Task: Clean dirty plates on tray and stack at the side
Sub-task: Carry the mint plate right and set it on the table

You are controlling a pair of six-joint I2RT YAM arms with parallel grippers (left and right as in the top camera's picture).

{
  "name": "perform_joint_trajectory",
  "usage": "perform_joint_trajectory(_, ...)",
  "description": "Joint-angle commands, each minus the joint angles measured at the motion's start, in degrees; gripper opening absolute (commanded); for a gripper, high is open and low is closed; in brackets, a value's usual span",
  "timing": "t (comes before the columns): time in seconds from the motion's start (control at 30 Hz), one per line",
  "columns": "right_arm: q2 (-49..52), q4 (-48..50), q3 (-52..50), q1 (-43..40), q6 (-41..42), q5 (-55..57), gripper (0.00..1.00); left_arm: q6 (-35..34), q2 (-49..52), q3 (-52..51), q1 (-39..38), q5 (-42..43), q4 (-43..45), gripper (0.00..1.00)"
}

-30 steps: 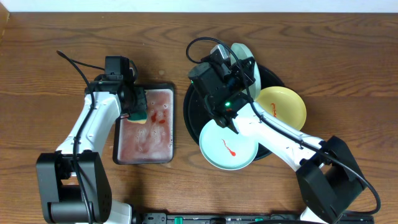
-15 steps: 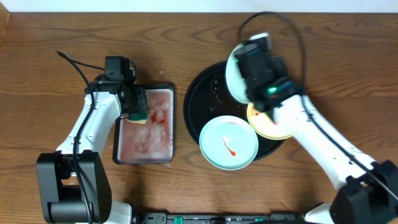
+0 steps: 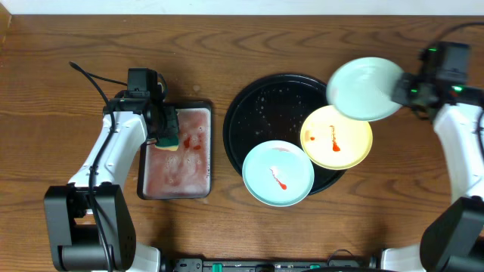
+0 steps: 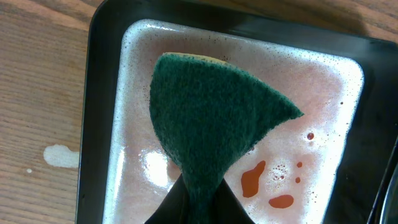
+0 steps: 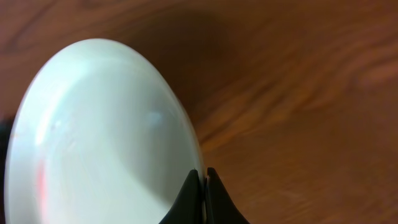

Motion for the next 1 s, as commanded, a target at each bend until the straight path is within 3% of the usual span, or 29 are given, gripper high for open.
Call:
perform_joint_trajectory(0.0, -0.5, 1.1, -1.8, -8.6, 1.0, -1.6, 0.01, 0.5, 0.2, -0.3, 0.3, 0.0, -0.2, 0.07)
perform_joint_trajectory(0.2, -0.5, 9.4, -9.2, -22.5, 4.2, -1.6, 0.01, 0.5, 0.2, -0.3, 0.3, 0.0, -0.2, 0.08)
perform_joint_trajectory(0.3, -0.5, 15.6, -13.1, -25.2, 5.7, -1.6, 0.01, 0.5, 0.2, -0.3, 0.3, 0.0, -0.2, 0.07)
perform_joint_trajectory(0.53, 4.4, 29.8, -18.7, -25.4, 11.9, -1.6, 0.01, 0.5, 0.2, -0.3, 0.3, -0.1, -0.1, 0.07)
perform_joint_trajectory(0.67, 10.2, 33.3, -18.7, -25.4, 16.7, -2.0, 0.01, 0.5, 0.2, -0.3, 0.3, -0.1, -0.2, 0.07)
perform_joint_trajectory(0.83, 12.6, 36.3, -18.7, -25.4, 16.7, -4.3, 0.03, 0.5, 0.2, -0.3, 0.3, -0.1, -0.1, 0.07)
perform_joint_trajectory(0.9, 12.5, 36.7, -18.6, -25.5, 16.7, -5.3, 0.51, 0.5, 0.2, -0.3, 0.3, -0.1, -0.2, 0.07)
perform_joint_trajectory(0.97, 12.1, 36.6, -18.4, -25.5, 16.7, -7.3, 0.68, 0.5, 0.2, -0.3, 0.3, -0.1, -0.2, 0.07)
